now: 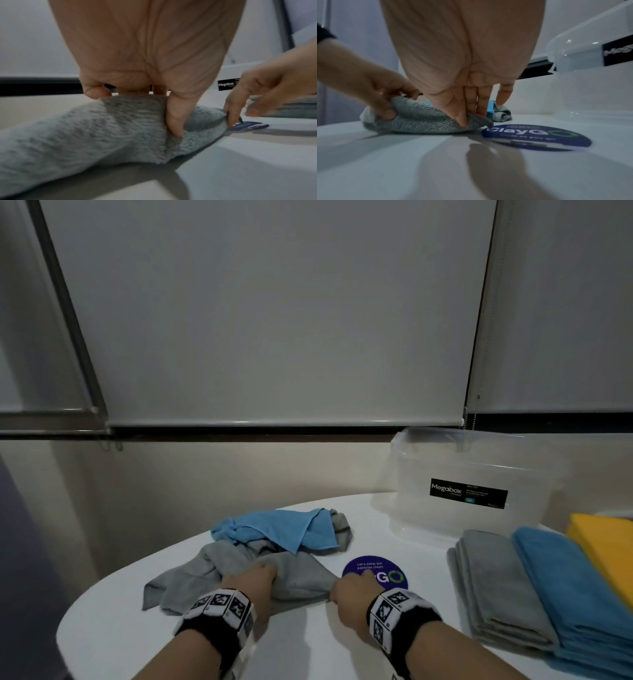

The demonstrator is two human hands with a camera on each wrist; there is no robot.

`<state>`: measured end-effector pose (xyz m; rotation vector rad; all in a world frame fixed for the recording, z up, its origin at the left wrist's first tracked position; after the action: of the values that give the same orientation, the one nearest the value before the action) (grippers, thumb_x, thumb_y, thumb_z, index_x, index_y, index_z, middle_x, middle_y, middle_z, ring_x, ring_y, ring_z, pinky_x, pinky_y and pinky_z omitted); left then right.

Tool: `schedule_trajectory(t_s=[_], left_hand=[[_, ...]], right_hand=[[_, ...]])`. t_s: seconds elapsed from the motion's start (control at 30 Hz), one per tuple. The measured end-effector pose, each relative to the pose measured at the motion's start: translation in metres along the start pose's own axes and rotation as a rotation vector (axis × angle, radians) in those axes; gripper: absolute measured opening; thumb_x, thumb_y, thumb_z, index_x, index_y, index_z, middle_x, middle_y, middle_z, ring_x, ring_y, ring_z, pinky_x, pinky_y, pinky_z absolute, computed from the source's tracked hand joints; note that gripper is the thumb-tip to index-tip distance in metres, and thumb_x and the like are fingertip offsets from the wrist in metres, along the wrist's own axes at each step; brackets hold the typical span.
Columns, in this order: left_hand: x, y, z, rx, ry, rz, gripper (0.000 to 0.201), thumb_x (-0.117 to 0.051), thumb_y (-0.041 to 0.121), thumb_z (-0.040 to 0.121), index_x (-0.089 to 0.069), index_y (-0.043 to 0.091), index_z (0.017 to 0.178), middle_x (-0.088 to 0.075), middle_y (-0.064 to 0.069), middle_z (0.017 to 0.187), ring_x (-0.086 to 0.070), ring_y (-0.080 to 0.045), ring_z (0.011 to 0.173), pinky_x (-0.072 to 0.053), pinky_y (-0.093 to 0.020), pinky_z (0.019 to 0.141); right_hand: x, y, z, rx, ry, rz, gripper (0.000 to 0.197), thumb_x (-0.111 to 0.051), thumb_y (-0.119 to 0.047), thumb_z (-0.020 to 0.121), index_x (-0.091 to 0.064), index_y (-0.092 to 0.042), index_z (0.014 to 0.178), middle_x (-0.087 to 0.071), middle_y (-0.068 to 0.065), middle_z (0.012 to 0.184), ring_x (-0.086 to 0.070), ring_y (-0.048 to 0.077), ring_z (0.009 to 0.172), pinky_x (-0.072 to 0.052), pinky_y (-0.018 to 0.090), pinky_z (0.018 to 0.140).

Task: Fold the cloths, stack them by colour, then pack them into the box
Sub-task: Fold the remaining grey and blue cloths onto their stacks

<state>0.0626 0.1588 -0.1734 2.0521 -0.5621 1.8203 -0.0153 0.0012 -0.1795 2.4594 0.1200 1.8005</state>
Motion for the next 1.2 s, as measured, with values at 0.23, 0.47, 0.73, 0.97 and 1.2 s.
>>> schedule_trajectory(t_s=[0.23,0.47,0.73,0.97,1.2], left_hand=[[0.044,-0.039,-0.044,0.1,0.042,0.087,0.025,-0.053,0.041,0.086,-0.053,0.034,0.11,-0.056,0.006,0.124,-0.054,-0.02,0.117,-0.036,-0.036,0.099],[0.142,-0.05,-0.094,-0.019,0.315,-0.435,0.015,-0.074,0.021,0.08,-0.061,0.014,0.077,-0.061,-0.003,0.073,-0.059,-0.021,0.075,-0.04,-0.026,0.064],[0.218,-0.015,-0.138,-0.202,0.466,-0.849,0.016,-0.056,0.031,0.061,-0.059,0.017,0.069,-0.053,-0.002,0.066,-0.047,-0.011,0.057,-0.039,-0.022,0.055],[0.269,-0.032,-0.17,-0.237,0.682,-0.686,0.013,-0.066,0.008,0.087,-0.067,0.02,0.082,-0.067,-0.012,0.085,-0.058,-0.015,0.078,-0.045,-0.016,0.075],[0.261,-0.042,-0.165,-0.031,0.547,-0.512,0.022,-0.067,0.025,0.087,-0.064,0.006,0.077,-0.056,-0.004,0.055,-0.049,-0.018,0.049,-0.039,-0.023,0.05]], right_hand=[[0.076,0.056,-0.072,0.003,0.527,0.413,0.02,-0.052,-0.024,0.088,-0.069,-0.017,0.081,-0.069,0.0,0.083,-0.06,0.02,0.082,-0.043,0.029,0.085],[0.13,0.114,-0.141,-0.038,0.758,0.576,0.016,-0.07,-0.022,0.08,-0.06,-0.024,0.067,-0.064,-0.007,0.072,-0.057,0.01,0.071,-0.046,0.026,0.067],[0.173,0.15,-0.209,-0.013,0.987,0.705,0.014,-0.069,-0.008,0.081,-0.059,-0.018,0.083,-0.058,-0.01,0.083,-0.055,0.014,0.083,-0.042,0.02,0.07],[0.2,0.178,-0.247,0.043,1.065,1.014,0.016,-0.062,-0.008,0.09,-0.058,-0.024,0.09,-0.063,0.0,0.089,-0.059,0.009,0.077,-0.046,0.03,0.074],[0.199,0.193,-0.237,-0.152,1.083,0.879,0.016,-0.069,-0.022,0.084,-0.057,-0.017,0.074,-0.064,0.01,0.078,-0.056,0.021,0.072,-0.045,0.035,0.072]])
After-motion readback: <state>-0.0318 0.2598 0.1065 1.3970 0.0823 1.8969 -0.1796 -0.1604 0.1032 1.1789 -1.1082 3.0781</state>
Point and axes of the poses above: each hand's wrist, its own z-axis towards the middle knuckle, its own x-axis out of the back of the hand, y = z × x, the point moved 6 cm from there along z, towards the middle knuckle
